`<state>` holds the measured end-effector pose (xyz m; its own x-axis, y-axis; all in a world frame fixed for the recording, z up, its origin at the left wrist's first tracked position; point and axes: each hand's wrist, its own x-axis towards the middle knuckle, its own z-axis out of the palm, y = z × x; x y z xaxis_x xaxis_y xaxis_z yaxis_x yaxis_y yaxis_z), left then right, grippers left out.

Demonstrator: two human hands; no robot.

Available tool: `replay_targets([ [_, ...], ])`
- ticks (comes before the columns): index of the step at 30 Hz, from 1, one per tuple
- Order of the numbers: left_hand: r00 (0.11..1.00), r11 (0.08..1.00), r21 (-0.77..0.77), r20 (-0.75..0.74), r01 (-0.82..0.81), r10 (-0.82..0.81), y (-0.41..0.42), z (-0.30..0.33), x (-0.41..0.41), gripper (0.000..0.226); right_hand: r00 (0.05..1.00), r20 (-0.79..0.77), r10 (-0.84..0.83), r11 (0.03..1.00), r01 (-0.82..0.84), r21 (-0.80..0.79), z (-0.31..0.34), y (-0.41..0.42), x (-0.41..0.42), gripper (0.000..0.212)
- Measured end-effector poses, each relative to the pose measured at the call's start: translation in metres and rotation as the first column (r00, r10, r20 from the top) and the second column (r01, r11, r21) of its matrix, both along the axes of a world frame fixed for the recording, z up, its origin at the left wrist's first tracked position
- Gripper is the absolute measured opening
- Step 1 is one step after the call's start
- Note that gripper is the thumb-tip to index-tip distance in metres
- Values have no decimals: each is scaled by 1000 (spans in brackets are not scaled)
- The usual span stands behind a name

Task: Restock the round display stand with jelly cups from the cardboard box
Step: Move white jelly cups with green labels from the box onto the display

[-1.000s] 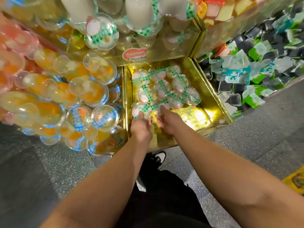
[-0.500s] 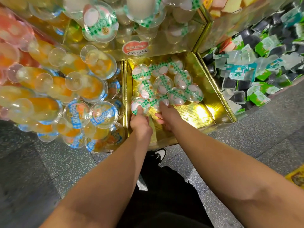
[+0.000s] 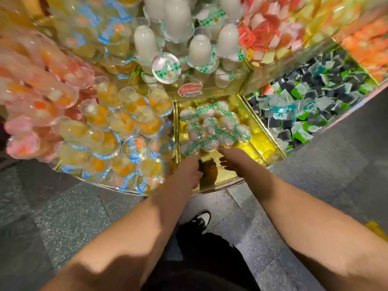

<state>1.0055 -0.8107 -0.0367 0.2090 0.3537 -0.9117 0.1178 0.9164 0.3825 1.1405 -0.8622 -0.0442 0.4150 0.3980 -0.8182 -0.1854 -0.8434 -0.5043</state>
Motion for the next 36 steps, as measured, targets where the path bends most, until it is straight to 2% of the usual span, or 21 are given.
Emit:
replay_targets([
  [4,966,953,173,30,248,-257,5,66,-47,16,983,169,66,994,-80,78,59,-10,-39,15],
  [6,935,891,301,-2,339,-355,19,99,-85,13,939,328,106,984,-147,102,90,-7,-65,20],
  [7,915,843,386,-12,375,-402,29,115,-108,8,902,409,135,974,-197,111,106,-3,-82,27],
  [9,884,686,588,-116,429,-453,52,146,-162,8,809,546,217,939,-325,110,148,10,-122,30],
  [12,851,458,721,-388,519,-354,93,186,-252,9,661,680,317,860,-503,87,200,46,-192,32],
  [14,799,369,709,-544,601,-257,119,209,-314,22,579,732,359,786,-611,98,224,77,-244,33],
  [16,749,319,684,-639,656,-172,141,227,-372,37,500,775,388,707,-700,98,236,109,-295,33],
  [17,740,317,680,-661,661,-126,149,235,-401,40,457,794,400,662,-743,95,239,124,-320,34],
  [21,676,332,648,-735,685,40,170,250,-506,29,241,856,457,444,-896,15,247,182,-414,36],
  [25,584,394,583,-801,711,131,191,248,-589,33,122,851,511,277,-960,-29,248,233,-494,33],
  [30,522,476,528,-838,704,158,238,228,-661,41,51,826,561,142,-989,-36,225,309,-566,27],
  [36,489,545,468,-864,696,118,335,193,-719,43,16,772,636,87,-995,-51,176,425,-626,24],
])
